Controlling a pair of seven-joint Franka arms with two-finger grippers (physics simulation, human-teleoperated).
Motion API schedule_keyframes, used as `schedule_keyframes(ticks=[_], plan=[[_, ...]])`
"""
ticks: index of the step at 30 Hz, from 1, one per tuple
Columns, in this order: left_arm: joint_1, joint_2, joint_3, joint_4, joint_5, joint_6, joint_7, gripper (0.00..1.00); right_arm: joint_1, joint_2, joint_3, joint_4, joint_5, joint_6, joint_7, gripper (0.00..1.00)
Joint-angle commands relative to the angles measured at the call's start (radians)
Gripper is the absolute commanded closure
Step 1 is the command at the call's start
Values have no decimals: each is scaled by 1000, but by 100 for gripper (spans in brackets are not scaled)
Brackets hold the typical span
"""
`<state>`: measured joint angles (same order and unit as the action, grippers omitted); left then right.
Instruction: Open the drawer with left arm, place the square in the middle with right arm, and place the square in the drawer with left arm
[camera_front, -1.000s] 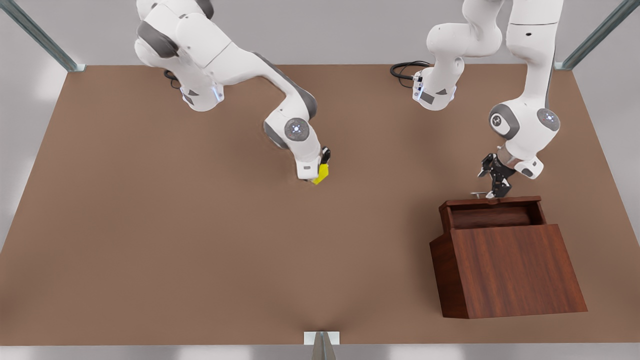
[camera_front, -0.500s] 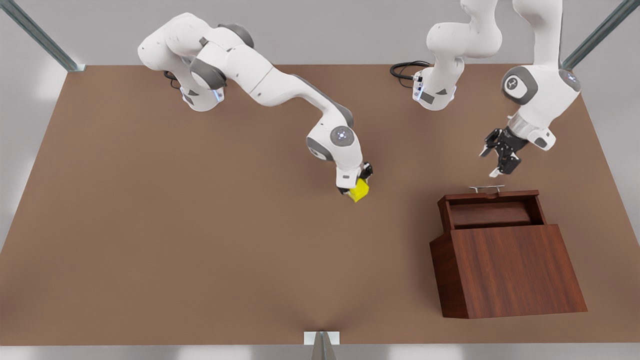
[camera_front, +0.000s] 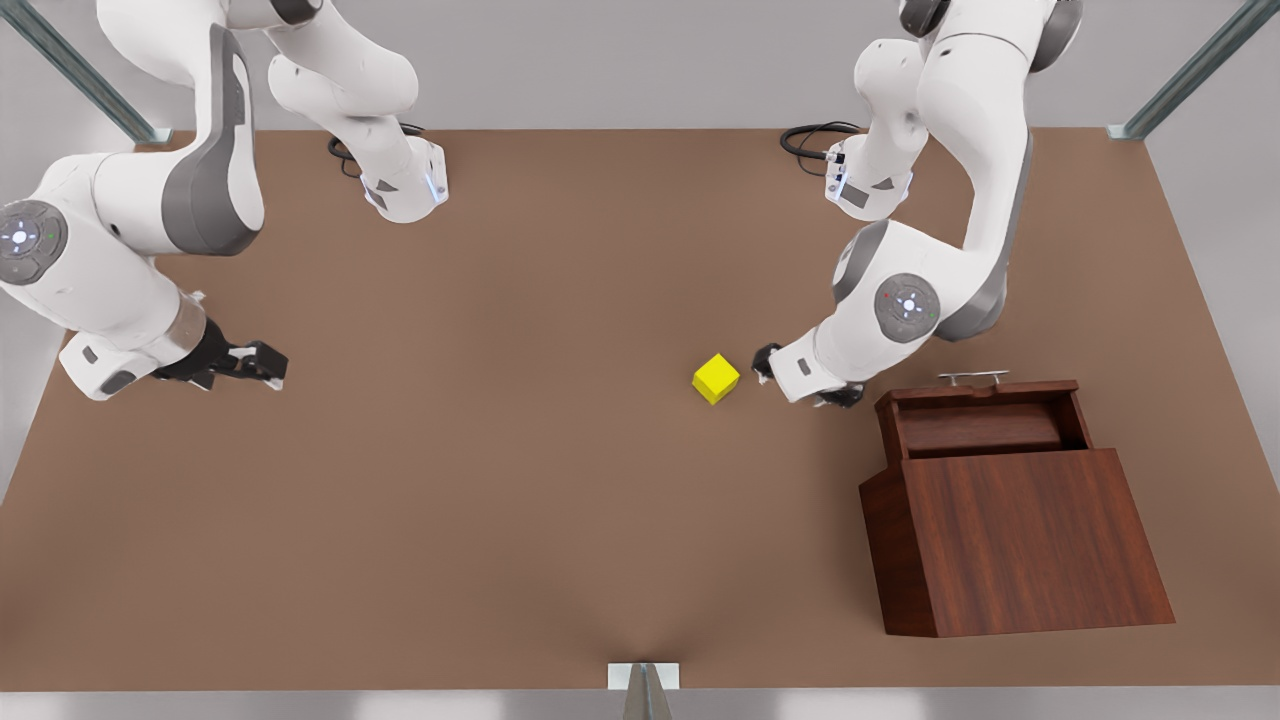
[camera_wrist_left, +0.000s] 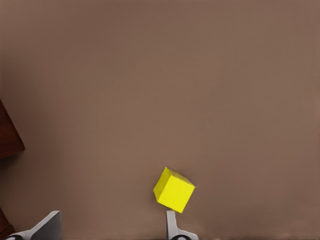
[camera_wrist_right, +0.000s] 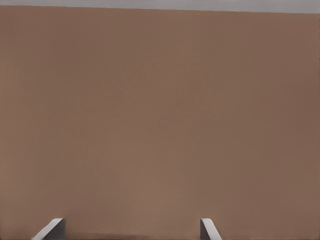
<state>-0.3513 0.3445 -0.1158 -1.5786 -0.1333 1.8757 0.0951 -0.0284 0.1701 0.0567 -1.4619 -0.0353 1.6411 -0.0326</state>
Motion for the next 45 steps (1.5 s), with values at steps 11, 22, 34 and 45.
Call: schedule_keyframes(ticks=[11, 22, 34, 45], plan=[[-213, 87, 2, -207, 253, 313, 35, 0, -48, 28, -3, 35, 2, 10, -70, 0], [-245, 91, 12, -440, 293, 523, -38, 0, -41, 29, -3, 55, 0, 2, -70, 0], [-245, 176, 13, -448, 359, 576, -101, 0, -45, 35, -1, 58, 0, 10, -70, 0], [-245, 182, 15, -448, 359, 576, -101, 32, -47, 35, -1, 60, 0, 10, -70, 0]])
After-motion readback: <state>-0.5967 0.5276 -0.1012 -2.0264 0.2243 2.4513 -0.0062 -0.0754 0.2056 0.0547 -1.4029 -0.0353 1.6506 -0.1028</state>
